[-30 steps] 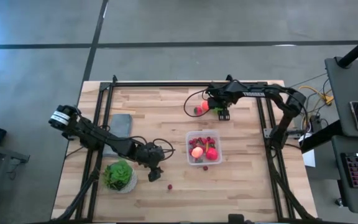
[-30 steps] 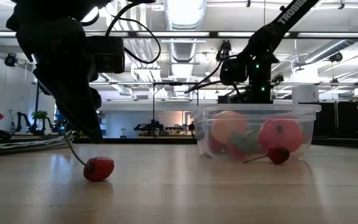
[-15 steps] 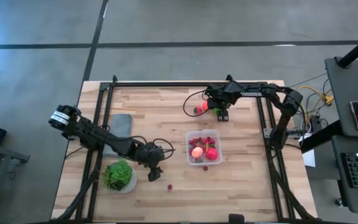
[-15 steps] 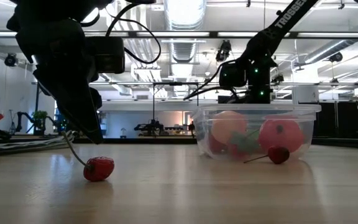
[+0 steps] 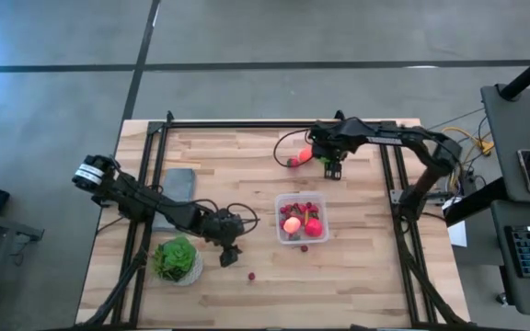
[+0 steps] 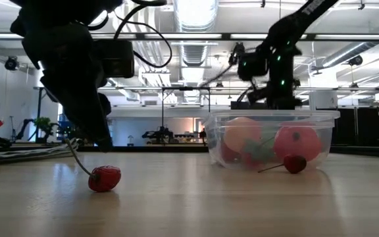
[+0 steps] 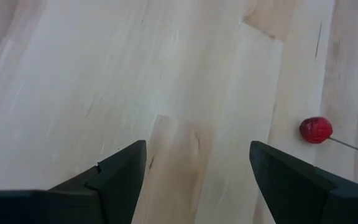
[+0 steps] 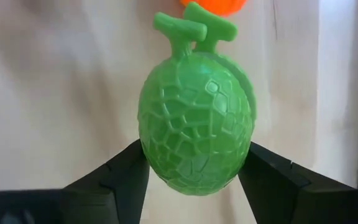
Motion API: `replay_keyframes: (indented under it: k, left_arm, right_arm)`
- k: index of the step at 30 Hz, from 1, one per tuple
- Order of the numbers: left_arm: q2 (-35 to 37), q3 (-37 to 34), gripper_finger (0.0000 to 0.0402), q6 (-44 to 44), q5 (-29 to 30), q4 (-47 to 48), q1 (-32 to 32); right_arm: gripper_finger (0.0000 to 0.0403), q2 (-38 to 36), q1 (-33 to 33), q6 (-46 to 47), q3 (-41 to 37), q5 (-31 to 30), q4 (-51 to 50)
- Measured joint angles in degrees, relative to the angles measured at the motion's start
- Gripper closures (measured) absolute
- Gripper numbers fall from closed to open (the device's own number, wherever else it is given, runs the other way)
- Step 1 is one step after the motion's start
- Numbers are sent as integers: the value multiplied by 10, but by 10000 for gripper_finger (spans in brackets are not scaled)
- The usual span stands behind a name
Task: Pick and placing Produce into tupperware
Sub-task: Put the melon into the transparent bin, then put the bottom cherry into the transparent bin
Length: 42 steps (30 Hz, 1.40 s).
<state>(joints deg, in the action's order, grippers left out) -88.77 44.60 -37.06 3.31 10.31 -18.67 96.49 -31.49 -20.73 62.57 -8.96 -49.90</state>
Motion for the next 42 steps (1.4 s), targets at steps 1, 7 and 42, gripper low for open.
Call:
replay_keyframes:
  k: [1, 7, 42]
  left_arm:
    - [0, 1, 130, 4, 0, -2, 1]
    - [0, 2, 130, 15, 0, -27, 3]
    - [-4, 28, 130, -91, -63, -129, -52]
  right_arm:
    - [185, -15, 4, 14, 0, 13, -9]
    - [184, -119, 61, 132, 0, 116, -53]
    - [63, -122, 373, 486, 0, 29, 8]
